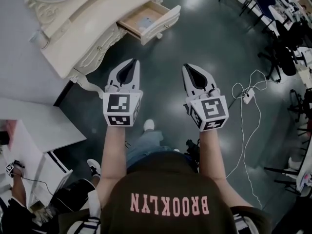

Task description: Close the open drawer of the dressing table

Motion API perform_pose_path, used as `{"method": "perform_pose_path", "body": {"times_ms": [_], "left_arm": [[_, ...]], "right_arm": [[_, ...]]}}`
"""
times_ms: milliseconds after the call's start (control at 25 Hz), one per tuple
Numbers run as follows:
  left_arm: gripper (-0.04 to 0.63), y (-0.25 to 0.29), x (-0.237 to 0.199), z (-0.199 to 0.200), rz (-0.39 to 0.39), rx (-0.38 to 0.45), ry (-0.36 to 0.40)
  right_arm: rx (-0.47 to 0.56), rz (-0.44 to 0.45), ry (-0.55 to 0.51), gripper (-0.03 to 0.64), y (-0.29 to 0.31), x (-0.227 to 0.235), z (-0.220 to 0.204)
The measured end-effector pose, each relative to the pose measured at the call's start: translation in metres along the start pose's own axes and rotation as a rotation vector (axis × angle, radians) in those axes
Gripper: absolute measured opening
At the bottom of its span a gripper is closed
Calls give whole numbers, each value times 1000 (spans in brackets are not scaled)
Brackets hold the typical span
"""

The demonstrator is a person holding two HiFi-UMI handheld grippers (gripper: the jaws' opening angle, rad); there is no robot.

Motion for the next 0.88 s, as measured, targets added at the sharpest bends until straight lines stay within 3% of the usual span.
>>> {"method": "perform_pose_path", "body": {"times_ms": [400,880], "left_arm": [[9,38,-45,-11,-45,-2,-24],[9,65,-62,-10,-27,34,-22]], "right_arm": [[-41,-47,9,-6,53,-4,0],[-15,-56,-17,-6,83,16,9]]}}
Point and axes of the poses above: the fingertips, and each gripper's own axes: y forward along the fingers, x to its right, z out of its top, the point moved 6 cm from there along -y, backward along the fingers, and after that the axes turned 9 degrees about y, right-handed, at the moved point
